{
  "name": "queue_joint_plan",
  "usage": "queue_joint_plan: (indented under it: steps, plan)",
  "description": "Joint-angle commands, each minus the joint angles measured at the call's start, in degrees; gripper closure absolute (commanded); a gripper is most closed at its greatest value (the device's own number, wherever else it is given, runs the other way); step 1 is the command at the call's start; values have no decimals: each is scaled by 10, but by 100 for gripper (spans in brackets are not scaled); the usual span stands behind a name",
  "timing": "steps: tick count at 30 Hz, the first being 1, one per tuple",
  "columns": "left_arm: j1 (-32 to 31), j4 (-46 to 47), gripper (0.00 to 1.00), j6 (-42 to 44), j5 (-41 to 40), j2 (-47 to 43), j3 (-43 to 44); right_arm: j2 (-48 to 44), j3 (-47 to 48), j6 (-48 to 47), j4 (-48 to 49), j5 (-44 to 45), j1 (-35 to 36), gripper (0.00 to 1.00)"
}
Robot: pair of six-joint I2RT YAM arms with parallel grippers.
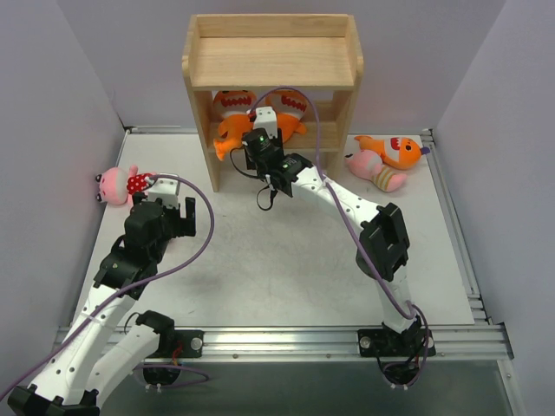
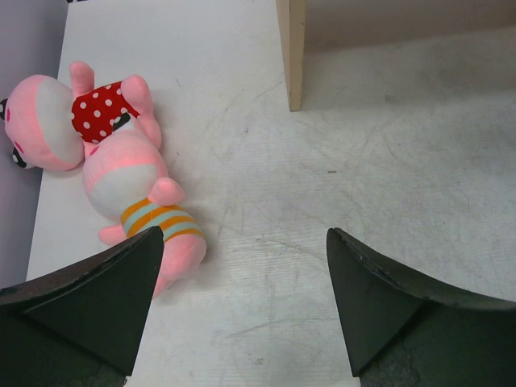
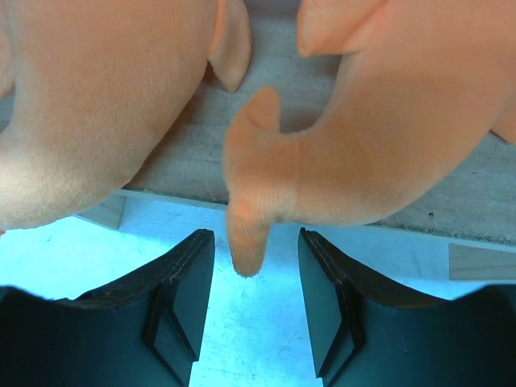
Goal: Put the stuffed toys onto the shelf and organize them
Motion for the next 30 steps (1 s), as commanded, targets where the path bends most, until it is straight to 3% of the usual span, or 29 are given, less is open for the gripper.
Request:
queue_joint_plan:
  steps: [1, 7, 14, 21, 26, 30]
  plan:
    - [-2, 24, 9, 1, 2, -6, 3, -45, -7, 9, 19, 4, 5, 54]
    - [-2, 24, 9, 1, 2, -6, 3, -76, -31, 24, 30, -10, 5, 43]
    - [-2, 24, 9, 0, 4, -5, 3, -150, -76, 43, 54, -32, 1, 23]
    - [-2, 27, 9, 1, 5, -4, 2, -234, -171, 96, 102, -88, -47, 25]
    - [-1, 29, 9, 2, 9, -2, 1, -305, -291, 180, 198, -164, -113, 33]
    - [-1, 30, 9, 2, 12, 1, 1, -317, -340, 213, 281, -169, -123, 36]
